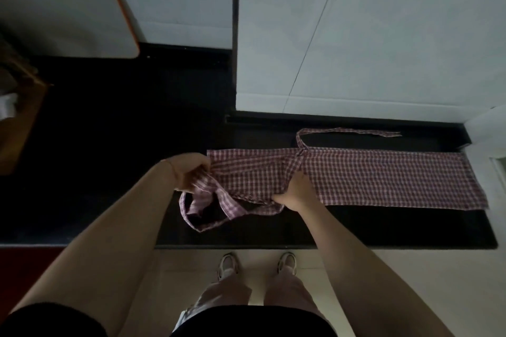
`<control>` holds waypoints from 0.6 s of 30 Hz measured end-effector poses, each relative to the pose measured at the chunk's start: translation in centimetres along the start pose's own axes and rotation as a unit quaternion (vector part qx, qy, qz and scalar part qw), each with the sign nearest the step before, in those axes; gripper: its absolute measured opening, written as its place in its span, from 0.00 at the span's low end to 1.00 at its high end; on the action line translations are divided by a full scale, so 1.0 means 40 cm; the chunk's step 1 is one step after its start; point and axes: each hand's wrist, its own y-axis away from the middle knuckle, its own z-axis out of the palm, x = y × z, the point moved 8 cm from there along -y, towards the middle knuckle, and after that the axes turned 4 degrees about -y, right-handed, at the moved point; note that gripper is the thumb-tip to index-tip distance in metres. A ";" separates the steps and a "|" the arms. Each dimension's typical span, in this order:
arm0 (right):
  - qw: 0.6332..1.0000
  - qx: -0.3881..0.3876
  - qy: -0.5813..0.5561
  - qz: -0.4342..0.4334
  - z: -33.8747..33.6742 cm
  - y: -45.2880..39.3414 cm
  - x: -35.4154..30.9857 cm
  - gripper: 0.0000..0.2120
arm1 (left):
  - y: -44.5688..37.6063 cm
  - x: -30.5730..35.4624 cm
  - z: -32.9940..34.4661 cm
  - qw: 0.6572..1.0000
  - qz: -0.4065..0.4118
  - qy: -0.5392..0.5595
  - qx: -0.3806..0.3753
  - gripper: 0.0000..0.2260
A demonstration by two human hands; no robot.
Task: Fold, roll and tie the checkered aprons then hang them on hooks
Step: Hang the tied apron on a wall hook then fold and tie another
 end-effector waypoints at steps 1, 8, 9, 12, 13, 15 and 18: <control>1.000 0.001 0.003 0.008 0.000 0.003 -0.001 0.51 | 0.003 -0.002 -0.030 1.000 -0.005 -0.011 0.005 0.09; 0.999 -0.014 -0.020 0.040 -0.012 0.006 -0.003 0.50 | 0.051 0.138 -0.160 0.825 0.135 -0.367 0.408 0.21; 0.998 -0.017 -0.026 0.048 -0.011 0.003 -0.002 0.49 | 0.061 0.150 -0.129 0.812 0.160 -0.377 0.416 0.20; 0.993 -0.036 -0.079 0.082 -0.010 -0.004 0.012 0.30 | 0.063 0.156 -0.025 0.753 0.254 -0.444 0.414 0.13; 0.986 -0.049 -0.119 0.103 -0.011 0.001 0.015 0.24 | 0.059 0.150 0.025 0.744 0.302 -0.460 0.379 0.10; 0.962 -0.070 -0.216 0.154 -0.012 0.012 0.024 0.20 | 0.048 0.120 0.134 0.717 0.375 -0.515 0.284 0.10; 0.913 -0.102 -0.344 0.195 -0.007 0.027 0.026 0.21 | 0.004 0.061 0.241 0.665 0.343 -0.636 0.190 0.19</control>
